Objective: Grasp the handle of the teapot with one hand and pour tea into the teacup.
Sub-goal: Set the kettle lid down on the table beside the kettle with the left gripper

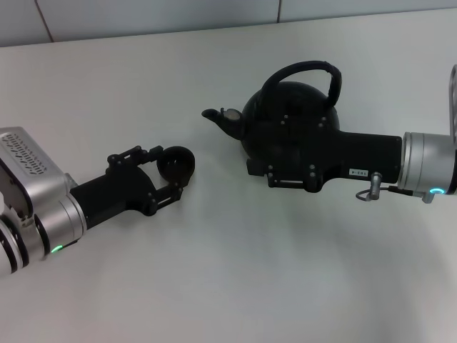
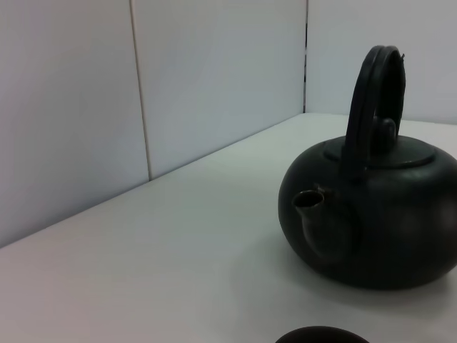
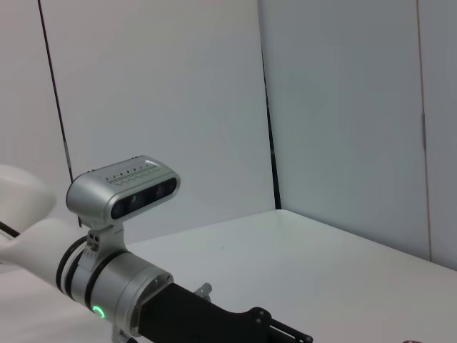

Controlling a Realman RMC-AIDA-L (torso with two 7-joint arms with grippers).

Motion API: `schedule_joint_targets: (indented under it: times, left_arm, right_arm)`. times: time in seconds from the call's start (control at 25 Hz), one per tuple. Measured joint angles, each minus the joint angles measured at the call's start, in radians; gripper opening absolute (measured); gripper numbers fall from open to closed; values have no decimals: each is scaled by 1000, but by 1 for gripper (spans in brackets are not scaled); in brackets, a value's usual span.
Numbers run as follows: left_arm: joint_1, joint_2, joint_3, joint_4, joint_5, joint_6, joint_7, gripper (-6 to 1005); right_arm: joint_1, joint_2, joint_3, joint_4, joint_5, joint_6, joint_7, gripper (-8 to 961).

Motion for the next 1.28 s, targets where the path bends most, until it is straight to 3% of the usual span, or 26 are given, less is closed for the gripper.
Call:
schedule_joint_targets:
  times: [1.28]
  left_arm:
    - [-5,0,41,18,3,-38,-74,696]
  right_arm:
    - [4,0,0,-1,0,0,0,708]
